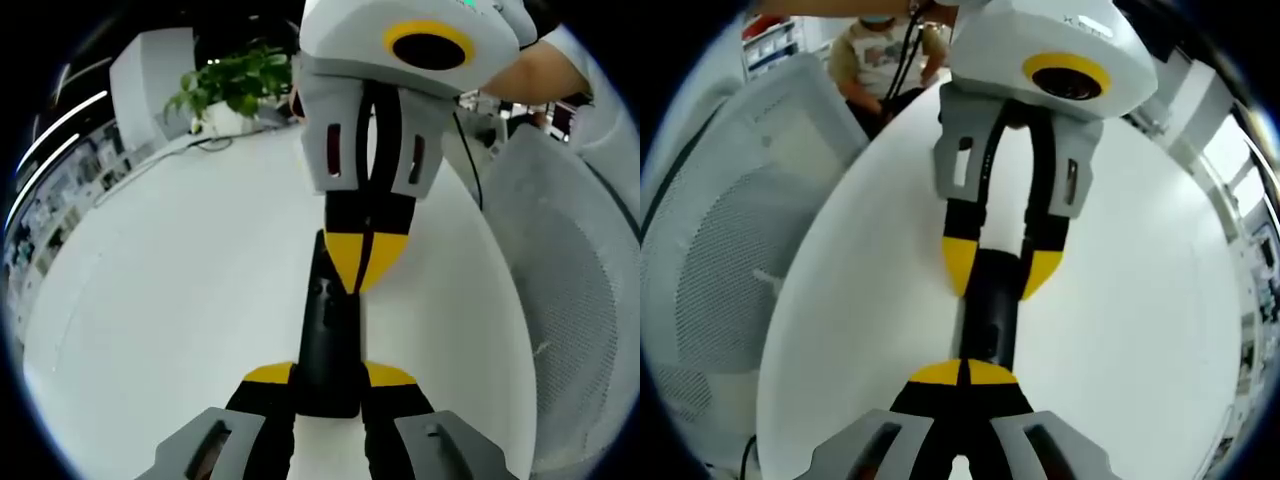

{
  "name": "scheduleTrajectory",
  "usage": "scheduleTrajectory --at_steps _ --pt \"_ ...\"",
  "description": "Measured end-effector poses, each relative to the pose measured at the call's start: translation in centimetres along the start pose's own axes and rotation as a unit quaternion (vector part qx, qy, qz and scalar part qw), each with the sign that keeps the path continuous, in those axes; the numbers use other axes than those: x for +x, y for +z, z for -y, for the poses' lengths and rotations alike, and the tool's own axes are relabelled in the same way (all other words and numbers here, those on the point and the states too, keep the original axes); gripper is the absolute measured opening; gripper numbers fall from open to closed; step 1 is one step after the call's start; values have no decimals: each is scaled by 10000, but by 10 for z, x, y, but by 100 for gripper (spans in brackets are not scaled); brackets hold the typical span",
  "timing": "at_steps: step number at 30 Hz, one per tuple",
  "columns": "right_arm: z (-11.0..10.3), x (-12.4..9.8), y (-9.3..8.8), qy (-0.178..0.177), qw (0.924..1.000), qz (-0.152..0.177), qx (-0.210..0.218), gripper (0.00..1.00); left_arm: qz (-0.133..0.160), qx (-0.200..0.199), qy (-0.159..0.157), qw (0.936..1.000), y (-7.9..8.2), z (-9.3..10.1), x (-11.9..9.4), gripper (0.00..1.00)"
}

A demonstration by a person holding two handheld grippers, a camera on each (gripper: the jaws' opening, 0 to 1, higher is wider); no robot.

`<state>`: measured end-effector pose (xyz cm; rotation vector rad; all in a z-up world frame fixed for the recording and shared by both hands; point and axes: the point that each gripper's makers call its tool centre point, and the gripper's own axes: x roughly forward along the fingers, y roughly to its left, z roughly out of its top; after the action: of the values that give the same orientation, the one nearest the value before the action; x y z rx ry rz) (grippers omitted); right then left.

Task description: Press the specified remote control buttons in sequence, fully releasing each button before pressing the next.

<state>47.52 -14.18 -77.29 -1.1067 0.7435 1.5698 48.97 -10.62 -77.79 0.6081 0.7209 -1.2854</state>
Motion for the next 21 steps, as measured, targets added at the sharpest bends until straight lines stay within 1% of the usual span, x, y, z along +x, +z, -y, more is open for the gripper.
scheduleTrajectory --at_steps 4,21 --pt "0 0 0 2 10000 -41 -10 0 -22 0 -1 10000 0 0 0 24" --pt "1 0 0 58 10000 -12 56 0 14 40 -35 10000 0 0 0 24"
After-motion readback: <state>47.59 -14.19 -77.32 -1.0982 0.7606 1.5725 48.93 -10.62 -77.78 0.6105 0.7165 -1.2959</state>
